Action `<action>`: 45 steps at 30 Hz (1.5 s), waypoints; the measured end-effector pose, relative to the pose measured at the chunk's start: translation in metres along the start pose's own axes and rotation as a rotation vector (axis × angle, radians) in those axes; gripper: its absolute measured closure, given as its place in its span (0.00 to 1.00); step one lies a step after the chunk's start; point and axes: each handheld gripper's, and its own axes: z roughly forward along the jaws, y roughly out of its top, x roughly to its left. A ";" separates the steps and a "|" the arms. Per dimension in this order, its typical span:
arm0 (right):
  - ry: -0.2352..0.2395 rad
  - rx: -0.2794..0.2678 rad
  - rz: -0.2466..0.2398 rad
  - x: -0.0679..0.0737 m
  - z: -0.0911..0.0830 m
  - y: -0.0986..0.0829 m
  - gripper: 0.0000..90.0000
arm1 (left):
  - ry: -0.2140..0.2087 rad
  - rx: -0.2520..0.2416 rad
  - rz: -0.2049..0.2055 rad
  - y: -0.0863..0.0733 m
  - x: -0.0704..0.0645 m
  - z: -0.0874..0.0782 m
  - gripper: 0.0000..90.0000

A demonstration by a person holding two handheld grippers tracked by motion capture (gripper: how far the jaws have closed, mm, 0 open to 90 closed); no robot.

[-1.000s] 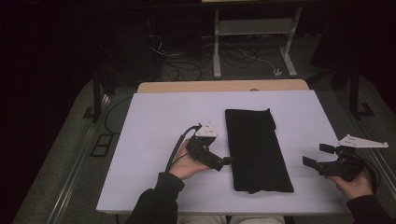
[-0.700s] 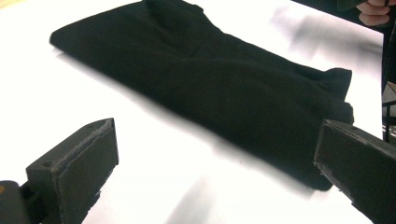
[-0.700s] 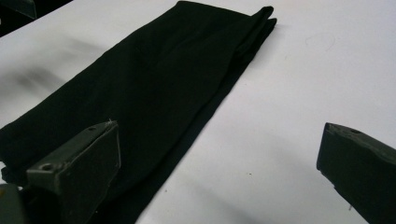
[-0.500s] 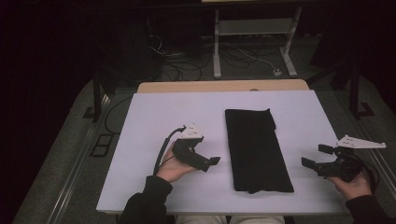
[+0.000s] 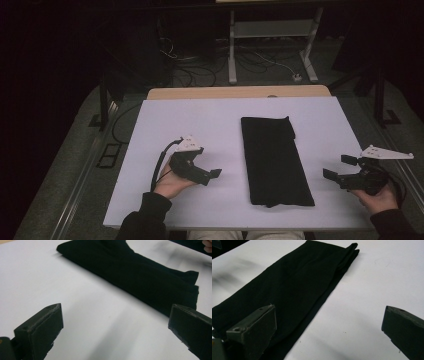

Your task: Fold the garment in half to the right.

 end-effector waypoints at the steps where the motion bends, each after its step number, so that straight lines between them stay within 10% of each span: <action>1: 0.000 0.001 0.000 0.000 0.000 0.000 0.00 | 0.005 -0.005 -0.006 -0.002 0.001 -0.002 0.00; 45: -0.005 0.014 0.002 0.000 0.002 -0.001 0.00 | 0.169 -0.131 -0.154 -0.082 0.038 -0.090 0.00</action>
